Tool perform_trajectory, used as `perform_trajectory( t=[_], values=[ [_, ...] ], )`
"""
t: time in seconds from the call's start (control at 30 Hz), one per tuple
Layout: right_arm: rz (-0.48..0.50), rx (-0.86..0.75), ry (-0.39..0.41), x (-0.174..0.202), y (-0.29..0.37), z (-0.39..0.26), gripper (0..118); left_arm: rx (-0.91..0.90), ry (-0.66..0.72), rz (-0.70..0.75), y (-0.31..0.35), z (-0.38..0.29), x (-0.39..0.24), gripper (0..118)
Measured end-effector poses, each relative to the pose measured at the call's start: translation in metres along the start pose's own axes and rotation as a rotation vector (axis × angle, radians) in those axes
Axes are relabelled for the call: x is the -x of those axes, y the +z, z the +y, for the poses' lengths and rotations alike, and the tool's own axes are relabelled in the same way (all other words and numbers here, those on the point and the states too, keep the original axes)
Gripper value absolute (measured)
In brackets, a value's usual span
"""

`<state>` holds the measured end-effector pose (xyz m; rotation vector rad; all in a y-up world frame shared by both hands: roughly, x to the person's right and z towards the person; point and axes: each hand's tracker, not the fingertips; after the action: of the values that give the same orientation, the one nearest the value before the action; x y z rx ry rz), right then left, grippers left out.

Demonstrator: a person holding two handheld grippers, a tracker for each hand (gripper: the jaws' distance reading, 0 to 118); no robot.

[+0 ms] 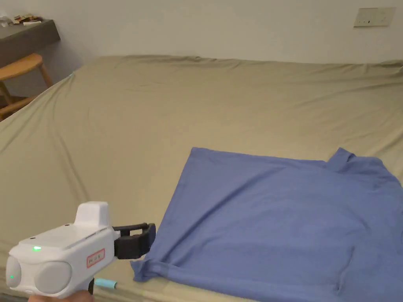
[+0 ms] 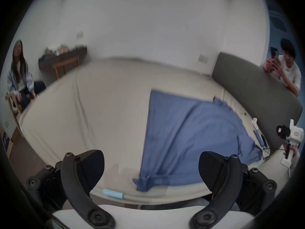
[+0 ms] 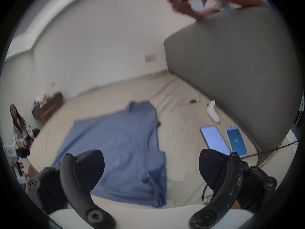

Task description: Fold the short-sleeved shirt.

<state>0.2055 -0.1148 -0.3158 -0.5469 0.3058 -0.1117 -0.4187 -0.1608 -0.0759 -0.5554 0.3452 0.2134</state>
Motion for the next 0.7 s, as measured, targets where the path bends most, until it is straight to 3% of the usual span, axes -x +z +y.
perform_trajectory(
  t=[0.03,0.07,0.1,0.13,0.17,0.2,0.3,0.43,0.57,0.6,0.63,0.67,0.7],
  values=[
    [0.008,-0.032,-0.022,0.016,0.025,0.004,110,-0.040,0.006,-0.011,0.013,0.004,0.000,116],
    [0.020,-0.041,-0.058,0.022,0.042,0.008,94,-0.048,0.020,-0.036,0.026,0.005,0.003,113],
    [0.027,-0.057,-0.084,0.024,0.054,0.009,70,-0.042,0.037,-0.076,0.034,0.003,0.006,102],
    [0.040,-0.084,-0.115,0.026,0.067,0.008,28,-0.043,0.052,-0.110,0.045,0.004,0.002,70],
    [0.041,-0.086,-0.143,0.014,0.063,0.001,7,-0.036,0.055,-0.119,0.050,-0.001,0.004,33],
    [0.011,-0.084,-0.153,0.013,0.067,-0.002,5,-0.024,0.061,-0.115,0.050,-0.007,0.007,0],
    [0.013,-0.027,-0.210,0.002,0.066,-0.011,1,0.089,0.051,-0.077,0.041,-0.023,0.011,0],
    [-0.038,0.013,-0.144,0.002,0.059,-0.018,1,0.228,0.077,-0.074,0.009,-0.040,0.017,0],
    [-0.024,0.038,-0.152,0.005,0.049,-0.024,1,0.336,0.081,-0.064,-0.031,-0.053,0.018,0],
    [-0.025,0.056,-0.150,0.005,0.046,-0.024,1,0.327,0.074,-0.027,-0.039,-0.057,0.018,13],
    [-0.030,0.060,-0.148,0.006,0.044,-0.026,1,0.333,0.066,-0.022,-0.049,-0.061,0.018,65],
    [-0.030,0.065,-0.148,0.006,0.042,-0.026,1,0.350,0.069,-0.015,-0.059,-0.063,0.019,107],
    [-0.027,0.071,-0.147,0.007,0.042,-0.028,1,0.362,0.073,-0.019,-0.062,-0.066,0.019,118]
  ],
)
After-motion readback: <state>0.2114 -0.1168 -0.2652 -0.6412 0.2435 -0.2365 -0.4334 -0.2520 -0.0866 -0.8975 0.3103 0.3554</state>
